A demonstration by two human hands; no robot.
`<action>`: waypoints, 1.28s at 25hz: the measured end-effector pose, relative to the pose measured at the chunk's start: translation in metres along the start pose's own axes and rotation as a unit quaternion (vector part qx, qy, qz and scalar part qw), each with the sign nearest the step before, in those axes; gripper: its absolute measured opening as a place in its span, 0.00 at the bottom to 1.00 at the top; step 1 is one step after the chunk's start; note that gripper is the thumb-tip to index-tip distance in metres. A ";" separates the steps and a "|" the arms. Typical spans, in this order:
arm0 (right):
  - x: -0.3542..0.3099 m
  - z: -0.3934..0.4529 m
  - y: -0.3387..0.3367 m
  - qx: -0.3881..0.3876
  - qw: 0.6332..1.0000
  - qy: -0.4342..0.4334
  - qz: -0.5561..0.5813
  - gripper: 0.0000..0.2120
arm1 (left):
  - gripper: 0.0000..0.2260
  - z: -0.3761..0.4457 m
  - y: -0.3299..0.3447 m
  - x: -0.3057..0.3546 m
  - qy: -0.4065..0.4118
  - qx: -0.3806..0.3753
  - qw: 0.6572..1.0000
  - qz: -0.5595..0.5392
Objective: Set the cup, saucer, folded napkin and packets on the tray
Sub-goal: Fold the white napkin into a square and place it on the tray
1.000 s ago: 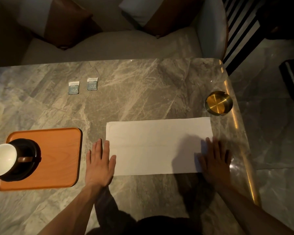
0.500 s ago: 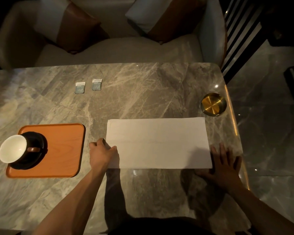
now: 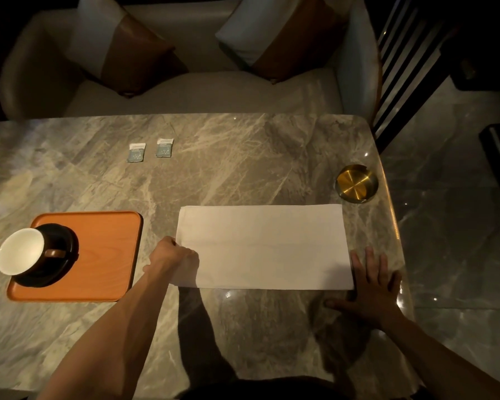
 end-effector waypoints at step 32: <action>0.011 0.000 0.000 0.040 0.998 -0.042 0.001 0.66 | 0.06 -0.167 0.025 0.161 0.336 -0.137 0.915 -0.174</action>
Point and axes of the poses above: each hand's wrist, its own z-axis towards the middle knuckle, its own y-axis out of the palm, x = y × z, the point moved 3 cm from there along z, towards the middle knuckle, and after that the axes turned 9 degrees about z, right-handed, at the moved point
